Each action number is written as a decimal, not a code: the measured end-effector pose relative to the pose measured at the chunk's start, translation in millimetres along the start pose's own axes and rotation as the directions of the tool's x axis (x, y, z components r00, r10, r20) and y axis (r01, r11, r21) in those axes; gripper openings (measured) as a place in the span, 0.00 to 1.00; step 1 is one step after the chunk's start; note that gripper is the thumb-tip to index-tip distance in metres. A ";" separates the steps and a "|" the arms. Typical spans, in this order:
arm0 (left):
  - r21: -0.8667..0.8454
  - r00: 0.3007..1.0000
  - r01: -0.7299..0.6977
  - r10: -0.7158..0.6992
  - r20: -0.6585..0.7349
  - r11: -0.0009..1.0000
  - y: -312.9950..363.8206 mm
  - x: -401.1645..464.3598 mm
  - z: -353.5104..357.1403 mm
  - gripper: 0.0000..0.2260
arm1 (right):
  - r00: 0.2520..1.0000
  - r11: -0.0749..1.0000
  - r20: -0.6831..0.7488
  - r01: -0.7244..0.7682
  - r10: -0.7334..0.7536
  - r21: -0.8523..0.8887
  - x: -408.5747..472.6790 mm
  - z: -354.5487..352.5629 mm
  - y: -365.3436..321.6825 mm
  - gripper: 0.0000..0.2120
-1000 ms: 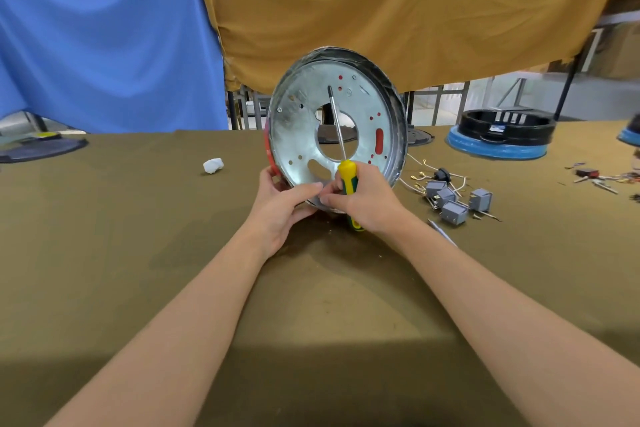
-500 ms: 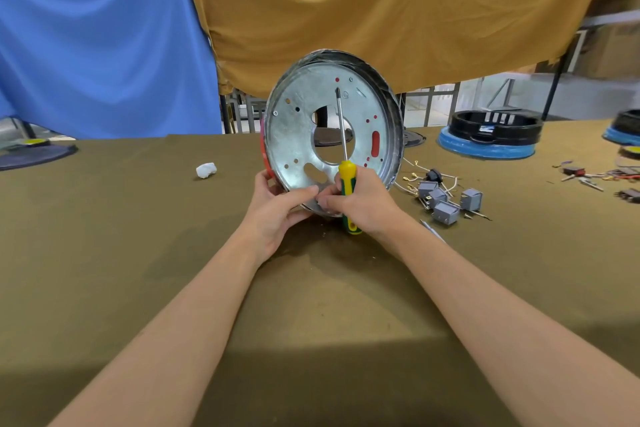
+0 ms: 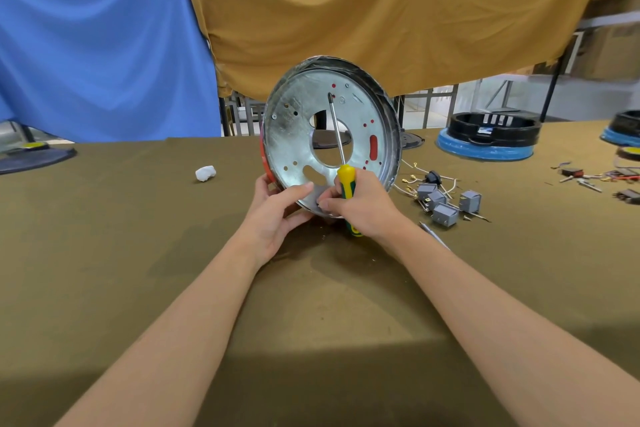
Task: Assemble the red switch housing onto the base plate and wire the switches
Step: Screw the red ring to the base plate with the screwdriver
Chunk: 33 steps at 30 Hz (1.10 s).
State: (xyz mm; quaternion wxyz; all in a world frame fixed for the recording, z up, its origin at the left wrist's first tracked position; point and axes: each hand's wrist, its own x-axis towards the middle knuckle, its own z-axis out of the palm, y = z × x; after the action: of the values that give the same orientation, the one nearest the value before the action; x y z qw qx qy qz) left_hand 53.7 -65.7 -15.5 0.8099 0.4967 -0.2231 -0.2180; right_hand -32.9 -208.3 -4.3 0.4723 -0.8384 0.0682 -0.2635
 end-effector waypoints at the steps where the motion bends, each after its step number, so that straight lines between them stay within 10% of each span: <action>1: 0.002 1.000 0.003 -0.003 0.001 1.000 0.0 0.0 -0.2 0.27 | 1.000 1.000 -0.005 0.007 -0.007 -0.019 0.4 0.3 -0.1 0.12; 33: 0.025 0.999 0.002 -0.003 0.037 1.000 -0.5 -2.5 -1.5 0.25 | 0.995 0.951 -0.067 0.047 -0.071 -0.307 -3.5 7.8 1.5 0.05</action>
State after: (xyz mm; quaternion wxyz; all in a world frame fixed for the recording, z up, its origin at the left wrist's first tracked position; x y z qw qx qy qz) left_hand 52.6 -63.4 -17.0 0.7990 0.5030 -0.2402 -0.2254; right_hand -31.7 -201.9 -10.2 0.3263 -0.8920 0.1010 -0.2961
